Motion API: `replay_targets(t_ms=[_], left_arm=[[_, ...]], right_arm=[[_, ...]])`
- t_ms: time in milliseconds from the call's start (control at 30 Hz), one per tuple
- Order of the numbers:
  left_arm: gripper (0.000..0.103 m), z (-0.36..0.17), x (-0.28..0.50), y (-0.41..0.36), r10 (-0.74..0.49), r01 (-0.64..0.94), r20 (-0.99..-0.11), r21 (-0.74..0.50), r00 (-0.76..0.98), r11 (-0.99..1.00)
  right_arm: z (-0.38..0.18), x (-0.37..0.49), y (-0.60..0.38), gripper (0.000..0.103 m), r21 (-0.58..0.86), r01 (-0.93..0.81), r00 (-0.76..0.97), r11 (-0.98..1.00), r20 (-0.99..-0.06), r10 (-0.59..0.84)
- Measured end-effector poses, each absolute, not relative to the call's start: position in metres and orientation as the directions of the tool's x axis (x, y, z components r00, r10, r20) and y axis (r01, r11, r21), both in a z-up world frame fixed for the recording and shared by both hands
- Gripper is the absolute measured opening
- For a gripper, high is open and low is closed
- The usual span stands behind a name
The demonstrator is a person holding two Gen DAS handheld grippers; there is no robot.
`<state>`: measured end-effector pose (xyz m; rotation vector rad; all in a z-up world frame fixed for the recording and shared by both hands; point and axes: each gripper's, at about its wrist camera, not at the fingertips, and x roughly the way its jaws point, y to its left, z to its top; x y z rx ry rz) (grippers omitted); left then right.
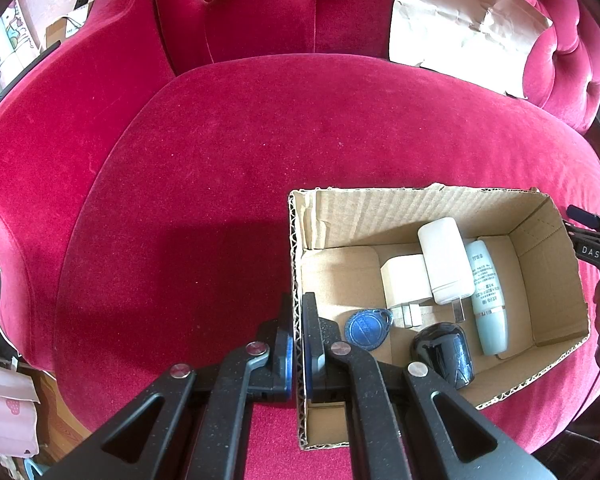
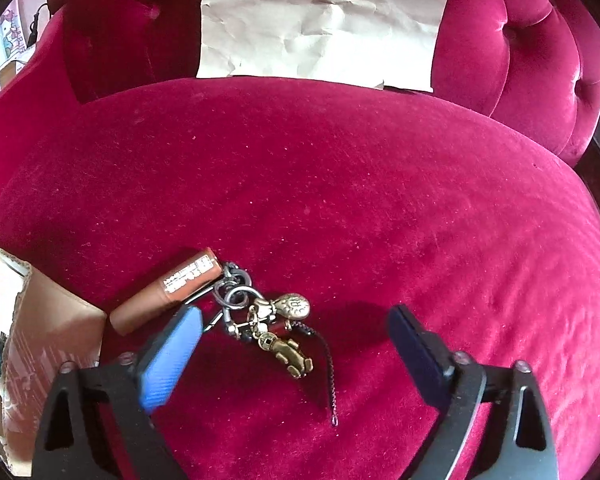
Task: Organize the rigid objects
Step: 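Lower the right gripper and close it on the keyring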
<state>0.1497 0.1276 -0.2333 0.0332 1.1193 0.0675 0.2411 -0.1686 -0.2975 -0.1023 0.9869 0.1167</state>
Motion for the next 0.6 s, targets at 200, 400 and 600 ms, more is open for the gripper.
replay_targets(t_ms=[200, 400, 600], left_arm=[[0.003, -0.233, 0.150, 0.129, 0.071, -0.037, -0.898, 0.061, 0.434, 0.997], [0.003, -0.233, 0.150, 0.128, 0.072, -0.038, -0.898, 0.062, 0.434, 0.997], [0.003, -0.233, 0.150, 0.128, 0.072, -0.038, -0.898, 0.062, 0.434, 0.997]], right_arm=[[-0.290, 0.238, -0.164, 0.039, -0.004, -0.178, 0.553, 0.984, -0.828, 0.097], [-0.287, 0.236, -0.158, 0.035, -0.012, -0.192, 0.550, 0.981, -0.830, 0.098], [-0.278, 0.234, -0.160, 0.032, -0.018, -0.181, 0.559, 0.983, -0.825, 0.088]])
